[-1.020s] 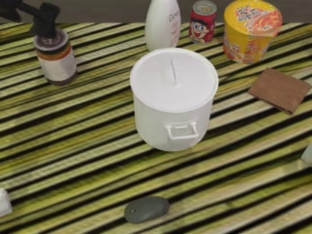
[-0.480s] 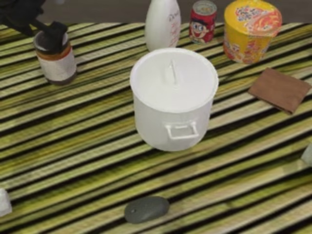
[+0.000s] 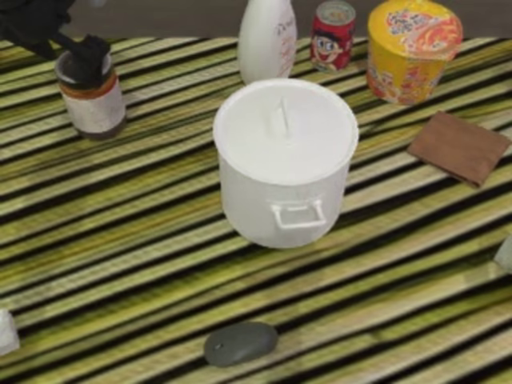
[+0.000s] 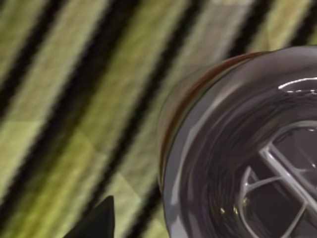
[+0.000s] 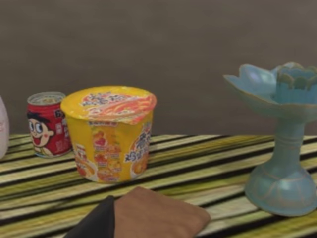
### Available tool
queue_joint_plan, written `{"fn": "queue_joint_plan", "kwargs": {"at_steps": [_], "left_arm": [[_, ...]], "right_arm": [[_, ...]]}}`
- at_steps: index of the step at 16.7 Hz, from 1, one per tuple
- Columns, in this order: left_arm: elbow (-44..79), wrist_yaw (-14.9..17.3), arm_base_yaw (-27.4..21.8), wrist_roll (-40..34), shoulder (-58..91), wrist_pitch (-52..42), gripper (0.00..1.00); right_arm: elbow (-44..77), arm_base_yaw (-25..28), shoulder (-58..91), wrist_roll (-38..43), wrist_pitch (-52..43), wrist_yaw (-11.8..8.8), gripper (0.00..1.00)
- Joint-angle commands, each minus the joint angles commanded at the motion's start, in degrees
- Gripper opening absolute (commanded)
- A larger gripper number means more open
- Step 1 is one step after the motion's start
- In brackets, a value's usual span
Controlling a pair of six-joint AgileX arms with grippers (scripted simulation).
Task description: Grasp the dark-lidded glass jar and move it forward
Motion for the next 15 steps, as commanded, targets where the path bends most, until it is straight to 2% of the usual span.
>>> {"fn": "queue_joint_plan", "kwargs": {"at_steps": [6, 11, 15], "left_arm": [[-7.77, -0.17, -0.53, -0.73, 0.81, 8.93, 1.0], [-8.87, -0.19, -0.62, -0.82, 0.96, 10.06, 1.0], [-8.87, -0.19, -0.62, -0.82, 0.96, 10.06, 0.7]], "right_arm": [[0.0, 0.0, 0.0, 0.0, 0.0, 0.0, 1.0], [0.0, 0.0, 0.0, 0.0, 0.0, 0.0, 1.0], [0.0, 0.0, 0.0, 0.0, 0.0, 0.0, 1.0]]}}
